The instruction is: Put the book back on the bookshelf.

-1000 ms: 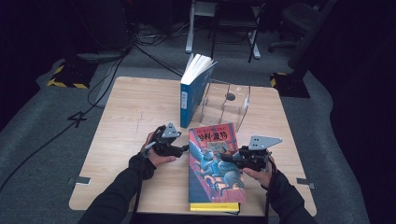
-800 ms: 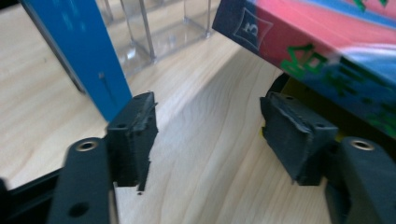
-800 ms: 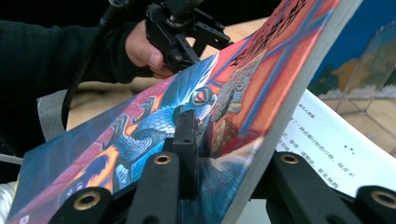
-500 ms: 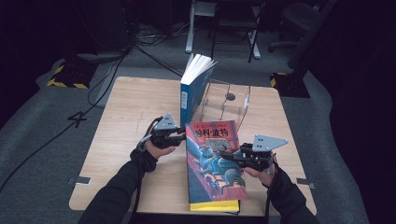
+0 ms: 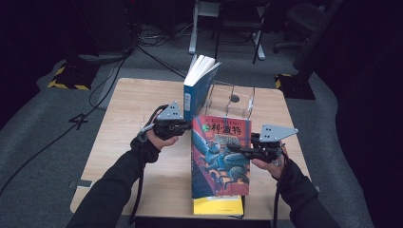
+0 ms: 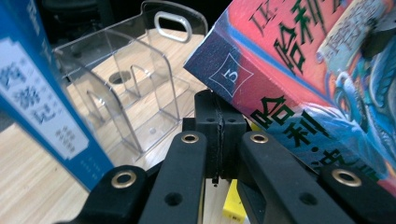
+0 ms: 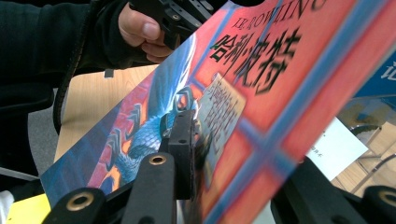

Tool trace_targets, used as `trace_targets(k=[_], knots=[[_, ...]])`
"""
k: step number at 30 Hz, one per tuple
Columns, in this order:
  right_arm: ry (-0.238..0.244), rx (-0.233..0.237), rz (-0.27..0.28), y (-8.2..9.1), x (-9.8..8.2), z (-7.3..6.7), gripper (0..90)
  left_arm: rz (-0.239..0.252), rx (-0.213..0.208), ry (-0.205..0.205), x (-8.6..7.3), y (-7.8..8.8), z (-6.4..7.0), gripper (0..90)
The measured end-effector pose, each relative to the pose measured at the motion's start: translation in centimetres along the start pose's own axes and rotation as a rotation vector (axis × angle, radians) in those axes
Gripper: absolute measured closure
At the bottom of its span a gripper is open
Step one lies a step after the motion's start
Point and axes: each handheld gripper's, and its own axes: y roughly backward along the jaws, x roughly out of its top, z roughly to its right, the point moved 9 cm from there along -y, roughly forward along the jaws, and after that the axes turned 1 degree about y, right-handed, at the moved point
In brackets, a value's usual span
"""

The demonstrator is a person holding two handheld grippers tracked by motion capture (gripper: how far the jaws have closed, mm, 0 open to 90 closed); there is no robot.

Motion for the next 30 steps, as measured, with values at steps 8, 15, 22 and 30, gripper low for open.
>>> trace_targets(k=[8,15,22,30], knots=[[0.034,-0.058,0.012,0.8,0.7,0.2,79.0,-0.002,0.031,-0.035,2.1,0.5,0.5,89.9],[0.076,-0.14,0.083,1.5,2.1,0.4,83.0,0.025,0.06,-0.064,5.0,2.1,1.0,90.0],[0.148,-0.172,0.098,2.2,3.1,-0.1,83.2,0.046,0.077,-0.086,6.6,3.1,1.8,89.9],[0.183,-0.159,0.164,4.3,2.1,-2.4,83.3,0.095,0.058,-0.093,6.7,3.3,4.2,88.6]])
